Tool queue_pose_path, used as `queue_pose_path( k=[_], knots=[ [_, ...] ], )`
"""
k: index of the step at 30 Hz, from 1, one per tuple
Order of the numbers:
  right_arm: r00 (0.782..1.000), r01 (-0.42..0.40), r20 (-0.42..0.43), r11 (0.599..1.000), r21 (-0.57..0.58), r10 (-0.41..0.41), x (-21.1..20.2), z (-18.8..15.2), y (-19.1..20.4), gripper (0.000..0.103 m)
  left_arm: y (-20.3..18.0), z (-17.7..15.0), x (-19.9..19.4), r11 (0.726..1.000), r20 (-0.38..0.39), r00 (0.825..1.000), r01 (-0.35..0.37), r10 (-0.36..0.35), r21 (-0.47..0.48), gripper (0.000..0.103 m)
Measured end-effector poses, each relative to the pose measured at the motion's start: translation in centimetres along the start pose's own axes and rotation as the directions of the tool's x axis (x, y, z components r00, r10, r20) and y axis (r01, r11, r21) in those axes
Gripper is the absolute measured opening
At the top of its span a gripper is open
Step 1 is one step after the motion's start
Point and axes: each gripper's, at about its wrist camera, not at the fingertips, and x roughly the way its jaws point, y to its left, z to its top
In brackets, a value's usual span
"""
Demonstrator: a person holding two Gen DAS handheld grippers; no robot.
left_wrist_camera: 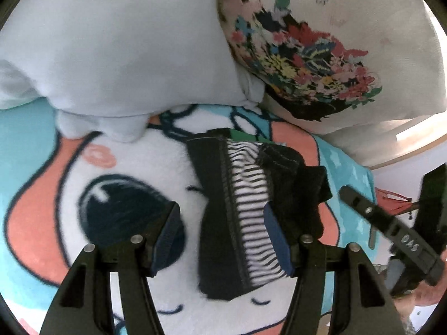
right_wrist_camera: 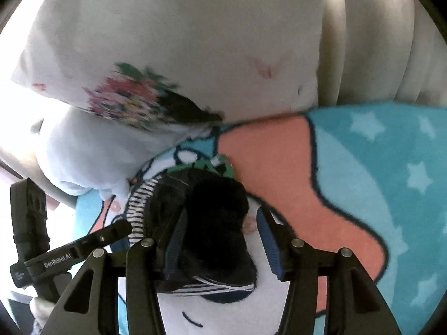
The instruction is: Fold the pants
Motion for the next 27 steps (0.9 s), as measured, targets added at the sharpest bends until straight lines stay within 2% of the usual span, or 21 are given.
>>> queue_pose_path(
  k=[3,6,7,8,9,10,11,14,16,18,21,23,25,27],
  knots=[
    [0.999,0.041,0.033,0.998,-0.056,-0.039,-0.3,0.0,2.4,0.056,0.6,-0.6,-0.8,1.000,0.000,1.000,-0.015,0.015,0.005,0.061],
    [0.992,0.126,0.012,0.988,-0.090,-0.125,1.8,-0.3,3.4,0.056,1.3,-1.6,-1.9,1.000,-0.003,1.000,-0.016,0.016,0.014,0.061],
    [0.987,0.160,-0.006,0.982,-0.104,-0.161,2.9,-0.5,3.3,0.056,1.5,-2.1,-2.4,1.000,0.000,1.000,-0.013,0.013,0.019,0.061],
    [0.973,0.225,-0.033,0.968,-0.108,-0.230,4.4,-1.1,2.7,0.056,1.6,-2.4,-2.8,1.000,0.003,1.000,-0.012,0.012,0.025,0.061],
    [0.963,0.256,-0.061,0.963,-0.087,-0.261,5.3,-1.5,1.9,0.056,1.7,-2.7,-3.2,0.999,0.007,1.000,-0.012,0.012,0.034,0.061],
    [0.966,0.243,-0.086,0.969,-0.033,-0.245,5.7,-1.9,0.7,0.056,1.8,-3.0,-3.5,0.999,0.013,1.000,-0.012,0.012,0.041,0.061],
    [0.977,0.200,-0.088,0.978,0.065,-0.194,5.3,-2.1,-0.9,0.060,1.9,-3.2,-4.0,0.999,0.022,1.000,-0.012,0.010,0.050,0.061],
    [0.992,0.114,-0.087,0.964,0.238,-0.096,4.2,-2.3,-3.5,0.063,2.3,-3.6,-4.9,0.998,0.043,0.999,-0.009,0.006,0.069,0.061],
    [0.990,0.142,-0.039,0.954,0.266,-0.136,2.6,-2.2,-3.7,0.063,2.5,-3.8,-5.3,0.997,0.053,0.999,-0.010,0.007,0.071,0.062],
    [0.984,0.166,0.028,0.961,0.223,-0.177,0.7,-2.0,-2.3,0.063,2.5,-3.9,-5.7,0.997,0.064,0.998,-0.012,0.007,0.074,0.062],
    [0.982,0.172,0.065,0.981,0.087,-0.178,0.0,-1.7,1.0,0.061,2.2,-4.3,-6.2,0.997,0.086,0.996,-0.029,0.023,0.072,0.062],
    [0.986,0.156,0.052,0.988,-0.009,-0.156,1.0,-1.9,2.9,0.057,2.0,-4.6,-6.9,0.996,0.101,0.994,-0.049,0.042,0.072,0.062],
    [0.992,0.123,0.017,0.992,-0.038,-0.122,2.5,-2.1,3.3,0.050,1.6,-5.0,-7.5,0.994,0.126,0.989,-0.083,0.074,0.070,0.062],
    [0.993,0.089,-0.068,0.993,-0.074,-0.094,4.9,-2.7,3.0,0.051,1.2,-5.4,-8.2,0.992,0.153,0.983,-0.115,0.105,0.058,0.062]
  ],
)
